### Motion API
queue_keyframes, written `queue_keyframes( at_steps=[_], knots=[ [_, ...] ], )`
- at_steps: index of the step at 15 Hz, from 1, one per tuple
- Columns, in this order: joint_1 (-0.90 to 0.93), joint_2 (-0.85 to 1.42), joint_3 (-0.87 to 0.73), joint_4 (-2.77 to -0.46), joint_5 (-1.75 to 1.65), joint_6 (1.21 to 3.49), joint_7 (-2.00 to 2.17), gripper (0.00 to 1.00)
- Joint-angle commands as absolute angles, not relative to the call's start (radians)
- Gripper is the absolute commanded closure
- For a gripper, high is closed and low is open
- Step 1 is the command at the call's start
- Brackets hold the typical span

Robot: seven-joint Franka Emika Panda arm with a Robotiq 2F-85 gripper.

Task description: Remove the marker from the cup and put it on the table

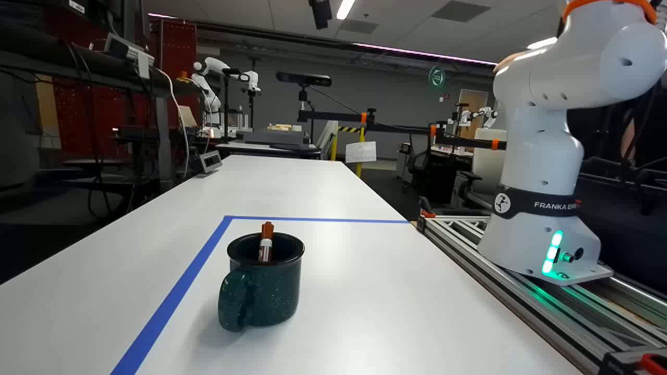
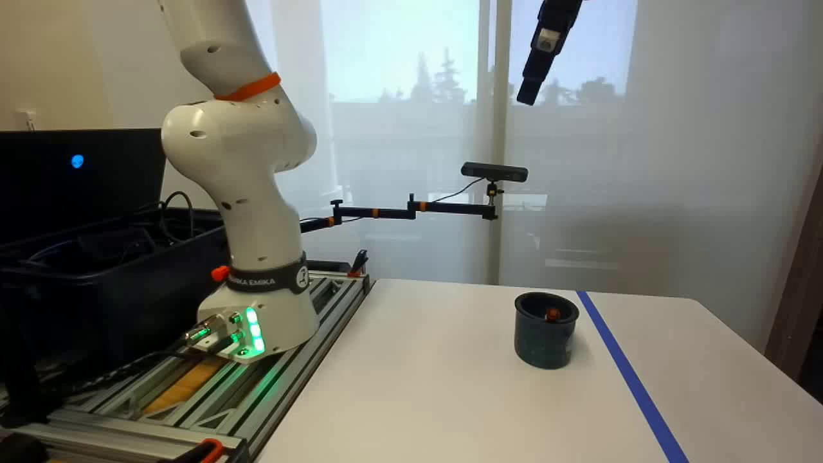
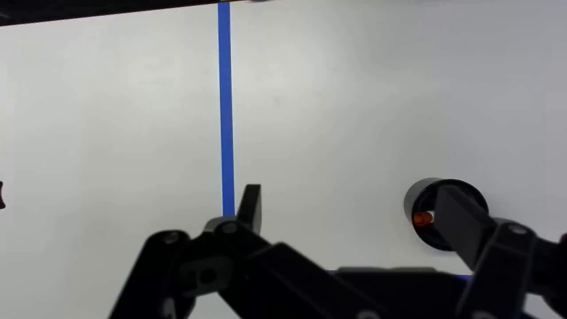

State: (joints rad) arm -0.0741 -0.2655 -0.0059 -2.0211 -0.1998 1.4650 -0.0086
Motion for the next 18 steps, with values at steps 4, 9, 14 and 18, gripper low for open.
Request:
queue_keyframes(
  at_steps=[4,9,14,18],
  knots=[
    [-0.060,-0.265,-0.017,-2.016,-0.202,1.462,-0.006,0.00],
    [-0.068,-0.272,-0.028,-2.088,-0.105,1.609,0.138,0.00],
    [-0.083,-0.286,-0.031,-2.254,0.014,1.830,0.340,0.00],
    [-0.098,-0.293,-0.037,-2.381,0.087,1.996,0.471,0.00]
  ],
)
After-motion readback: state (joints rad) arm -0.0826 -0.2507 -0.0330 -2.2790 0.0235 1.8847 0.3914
